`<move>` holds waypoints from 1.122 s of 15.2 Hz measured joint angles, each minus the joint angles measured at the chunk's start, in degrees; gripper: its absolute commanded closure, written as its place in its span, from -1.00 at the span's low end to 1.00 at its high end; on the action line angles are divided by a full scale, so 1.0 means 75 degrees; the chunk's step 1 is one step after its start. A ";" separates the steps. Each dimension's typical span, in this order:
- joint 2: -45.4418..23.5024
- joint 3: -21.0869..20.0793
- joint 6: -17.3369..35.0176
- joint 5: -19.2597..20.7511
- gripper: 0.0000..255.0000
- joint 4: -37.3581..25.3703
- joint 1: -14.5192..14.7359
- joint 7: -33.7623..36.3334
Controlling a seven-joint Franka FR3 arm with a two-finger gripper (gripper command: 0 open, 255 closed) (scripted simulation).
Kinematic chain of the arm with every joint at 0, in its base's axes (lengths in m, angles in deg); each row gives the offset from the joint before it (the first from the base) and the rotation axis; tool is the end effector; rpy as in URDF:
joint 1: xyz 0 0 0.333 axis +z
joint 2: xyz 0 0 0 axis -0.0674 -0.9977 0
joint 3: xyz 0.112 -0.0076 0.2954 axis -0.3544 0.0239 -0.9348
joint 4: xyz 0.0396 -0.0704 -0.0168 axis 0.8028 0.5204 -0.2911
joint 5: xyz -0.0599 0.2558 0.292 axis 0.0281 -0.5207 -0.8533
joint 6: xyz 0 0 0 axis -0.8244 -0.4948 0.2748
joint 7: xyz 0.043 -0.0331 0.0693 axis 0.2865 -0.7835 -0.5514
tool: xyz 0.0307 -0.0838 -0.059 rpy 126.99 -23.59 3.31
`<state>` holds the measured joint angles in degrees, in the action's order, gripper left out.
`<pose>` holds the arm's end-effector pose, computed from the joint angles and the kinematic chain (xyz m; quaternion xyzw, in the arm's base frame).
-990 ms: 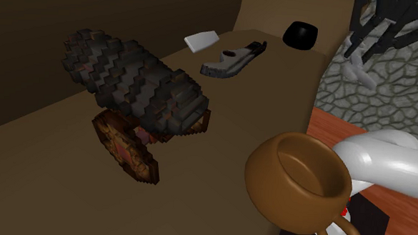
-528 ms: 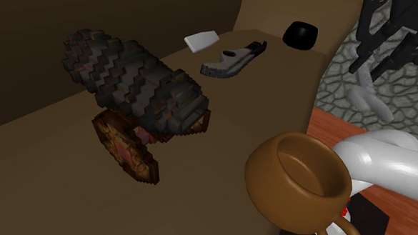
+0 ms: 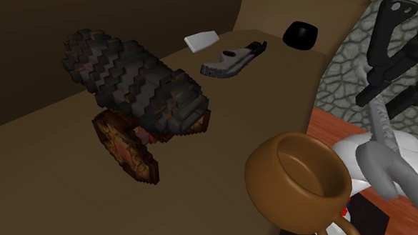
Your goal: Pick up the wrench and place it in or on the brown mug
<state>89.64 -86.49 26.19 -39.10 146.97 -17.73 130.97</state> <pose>0.0784 0.2963 0.7092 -0.8111 0.5835 -0.0359 0.0177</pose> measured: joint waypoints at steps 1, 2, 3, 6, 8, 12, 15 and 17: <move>0.0034 -0.0092 -0.0068 -0.0163 1.00 -0.0121 -0.0011 0.0187; 0.0066 -0.0180 -0.0044 -0.0271 1.00 -0.0127 -0.0036 0.0266; 0.0131 -0.0220 -0.0025 -0.0332 1.00 -0.0067 -0.0025 0.0302; 0.0411 -0.0322 0.0114 -0.0464 1.00 0.0315 0.0044 0.0296; 0.0570 -0.0362 0.0201 -0.0510 1.00 0.0560 0.0092 0.0257; 0.0934 -0.0484 0.0385 -0.0651 1.00 0.1087 0.0201 0.0204; 0.1168 -0.0584 0.0511 -0.0757 1.00 0.1429 0.0270 0.0172; 0.1241 -0.0600 0.0544 -0.0776 1.00 0.1539 0.0298 0.0153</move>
<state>98.95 -90.99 30.27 -44.92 158.51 -15.49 132.11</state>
